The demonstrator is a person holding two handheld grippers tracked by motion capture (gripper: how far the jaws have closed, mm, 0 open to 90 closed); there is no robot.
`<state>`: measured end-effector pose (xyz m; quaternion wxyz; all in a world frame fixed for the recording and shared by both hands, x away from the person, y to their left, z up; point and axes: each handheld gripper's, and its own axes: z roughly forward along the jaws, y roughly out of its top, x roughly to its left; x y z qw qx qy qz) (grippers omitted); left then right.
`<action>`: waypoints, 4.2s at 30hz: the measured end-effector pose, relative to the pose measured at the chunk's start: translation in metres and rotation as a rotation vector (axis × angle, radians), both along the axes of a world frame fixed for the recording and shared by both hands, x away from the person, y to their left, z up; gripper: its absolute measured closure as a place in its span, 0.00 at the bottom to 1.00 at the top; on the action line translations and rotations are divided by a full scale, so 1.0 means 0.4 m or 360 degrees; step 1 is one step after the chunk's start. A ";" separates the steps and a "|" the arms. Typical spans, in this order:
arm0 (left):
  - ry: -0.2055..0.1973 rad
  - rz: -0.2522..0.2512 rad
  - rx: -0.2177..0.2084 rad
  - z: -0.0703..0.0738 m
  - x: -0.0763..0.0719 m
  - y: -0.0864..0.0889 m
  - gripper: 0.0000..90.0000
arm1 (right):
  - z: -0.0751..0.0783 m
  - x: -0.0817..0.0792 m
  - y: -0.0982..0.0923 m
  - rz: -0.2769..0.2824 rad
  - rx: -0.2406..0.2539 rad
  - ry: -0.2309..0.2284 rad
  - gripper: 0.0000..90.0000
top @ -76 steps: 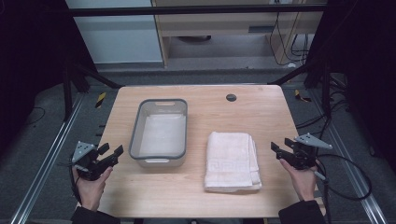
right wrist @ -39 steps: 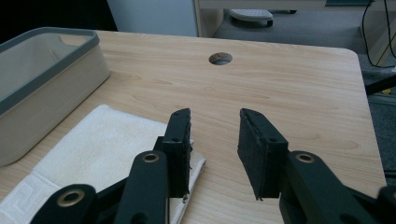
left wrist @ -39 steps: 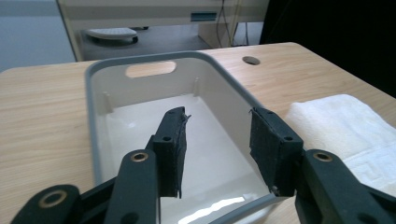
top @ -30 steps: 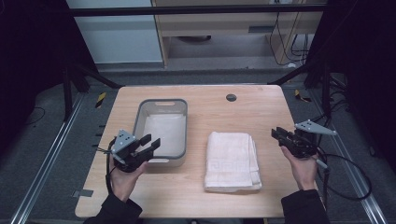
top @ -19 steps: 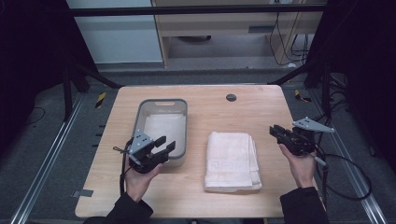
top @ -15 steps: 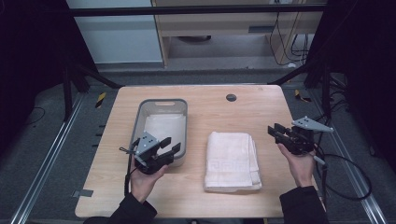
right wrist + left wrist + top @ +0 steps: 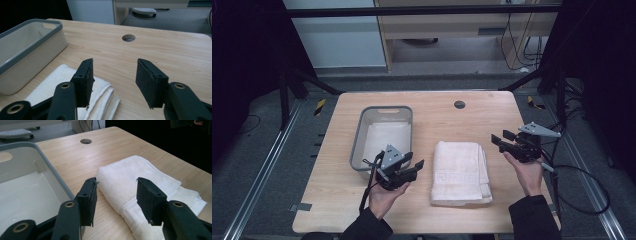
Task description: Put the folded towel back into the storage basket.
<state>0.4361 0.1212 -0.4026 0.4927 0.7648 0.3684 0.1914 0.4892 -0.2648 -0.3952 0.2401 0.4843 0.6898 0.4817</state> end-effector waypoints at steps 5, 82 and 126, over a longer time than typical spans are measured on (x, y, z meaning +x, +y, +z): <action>-0.0002 -0.0038 0.0048 -0.020 -0.004 -0.043 0.52 | -0.012 0.006 0.005 0.0005 -0.0002 0.0011 0.47; 0.0460 -0.0170 0.0137 -0.248 0.038 -0.150 0.40 | -0.250 0.060 0.118 0.0143 -0.0075 0.0504 0.50; 0.0387 -0.0314 -0.0080 -0.162 0.004 -0.124 0.80 | -0.132 0.019 0.111 0.0230 0.0082 0.0305 0.81</action>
